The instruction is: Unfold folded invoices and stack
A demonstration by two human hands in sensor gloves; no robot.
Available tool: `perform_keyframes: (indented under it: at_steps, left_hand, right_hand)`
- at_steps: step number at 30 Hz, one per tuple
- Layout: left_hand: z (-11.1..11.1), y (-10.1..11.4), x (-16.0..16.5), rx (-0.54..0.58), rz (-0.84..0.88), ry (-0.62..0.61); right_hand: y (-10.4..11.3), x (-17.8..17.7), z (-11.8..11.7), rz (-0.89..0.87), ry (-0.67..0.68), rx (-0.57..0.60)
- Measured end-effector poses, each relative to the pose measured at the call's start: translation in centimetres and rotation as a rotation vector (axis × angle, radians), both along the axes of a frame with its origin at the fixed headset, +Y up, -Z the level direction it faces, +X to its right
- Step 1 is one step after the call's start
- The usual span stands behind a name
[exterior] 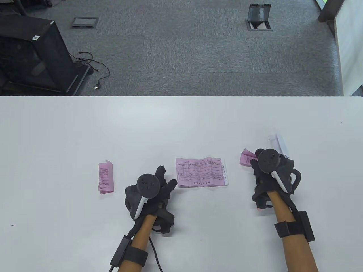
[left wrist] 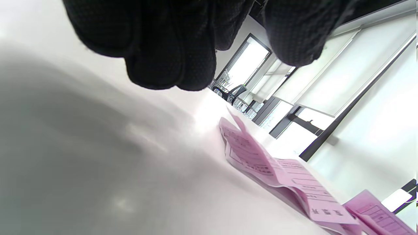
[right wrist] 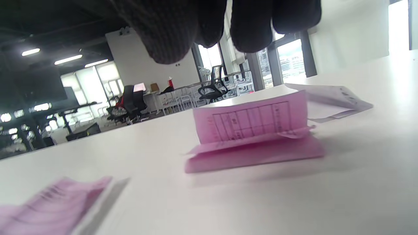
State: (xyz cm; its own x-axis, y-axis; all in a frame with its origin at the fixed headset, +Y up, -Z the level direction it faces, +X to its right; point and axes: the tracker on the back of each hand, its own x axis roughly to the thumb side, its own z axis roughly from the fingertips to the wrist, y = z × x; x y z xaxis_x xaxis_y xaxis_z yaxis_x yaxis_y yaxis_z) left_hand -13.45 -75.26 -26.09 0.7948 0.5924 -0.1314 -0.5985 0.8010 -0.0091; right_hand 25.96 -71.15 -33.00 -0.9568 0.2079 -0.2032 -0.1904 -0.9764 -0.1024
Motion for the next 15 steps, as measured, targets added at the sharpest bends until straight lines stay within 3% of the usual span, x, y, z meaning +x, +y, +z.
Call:
perform_keyframes:
  at_steps: [6,15]
  left_hand:
    - [2.3,0.1,-1.6,0.030,0.025,-0.013]
    - [2.6,0.5,-2.5,0.068,0.086,0.000]
  right_hand:
    - [-2.3,0.5,-1.8,0.275,0.020,-0.127]
    - [-3.9,-1.3,-5.7,0.374,-0.010,-0.149]
